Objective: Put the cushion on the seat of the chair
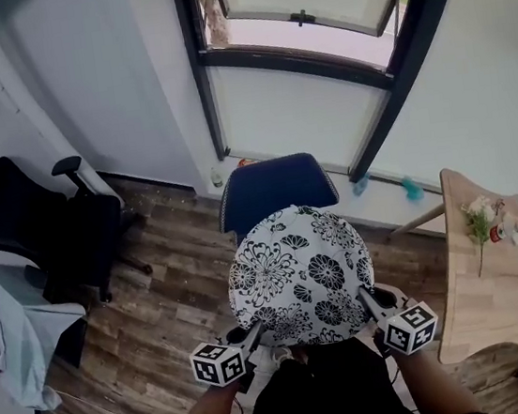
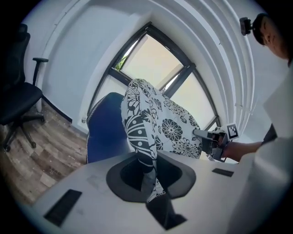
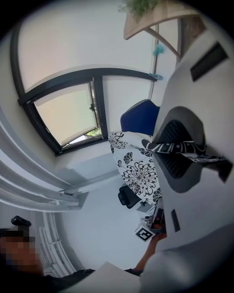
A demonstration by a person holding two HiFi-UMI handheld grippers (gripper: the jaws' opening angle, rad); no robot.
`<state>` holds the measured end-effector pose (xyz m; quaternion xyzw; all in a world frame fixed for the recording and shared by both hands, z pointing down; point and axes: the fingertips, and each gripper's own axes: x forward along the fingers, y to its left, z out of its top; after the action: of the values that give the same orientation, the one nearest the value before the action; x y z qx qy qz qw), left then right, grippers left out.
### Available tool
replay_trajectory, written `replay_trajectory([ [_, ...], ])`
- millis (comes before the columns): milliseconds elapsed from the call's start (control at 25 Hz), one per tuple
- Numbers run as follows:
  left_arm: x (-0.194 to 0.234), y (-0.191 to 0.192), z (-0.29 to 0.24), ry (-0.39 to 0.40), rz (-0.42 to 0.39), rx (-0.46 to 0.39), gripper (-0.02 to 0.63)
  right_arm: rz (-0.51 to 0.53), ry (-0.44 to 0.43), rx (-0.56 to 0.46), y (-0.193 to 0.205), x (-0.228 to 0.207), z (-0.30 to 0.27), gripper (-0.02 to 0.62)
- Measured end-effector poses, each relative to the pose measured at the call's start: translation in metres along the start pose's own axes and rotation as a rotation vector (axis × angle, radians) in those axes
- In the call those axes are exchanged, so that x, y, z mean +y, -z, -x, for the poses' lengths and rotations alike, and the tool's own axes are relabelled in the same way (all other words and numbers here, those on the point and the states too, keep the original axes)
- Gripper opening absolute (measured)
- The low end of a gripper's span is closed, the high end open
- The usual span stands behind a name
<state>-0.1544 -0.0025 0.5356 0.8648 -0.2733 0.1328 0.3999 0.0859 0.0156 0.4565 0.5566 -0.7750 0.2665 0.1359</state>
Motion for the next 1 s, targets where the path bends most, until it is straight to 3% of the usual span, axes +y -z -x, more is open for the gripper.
replay_trajectory([
  [440, 0.027, 0.026, -0.025, -0.091, 0.061, 0.032, 0.034, -0.058, -0.045, 0.073, 0.038, -0.03, -0.052, 0.035],
  [1000, 0.114, 0.061, -0.087, -0.229, 0.099, 0.027, 0.034, -0.152, -0.122, 0.131, 0.113, -0.08, -0.137, 0.035],
])
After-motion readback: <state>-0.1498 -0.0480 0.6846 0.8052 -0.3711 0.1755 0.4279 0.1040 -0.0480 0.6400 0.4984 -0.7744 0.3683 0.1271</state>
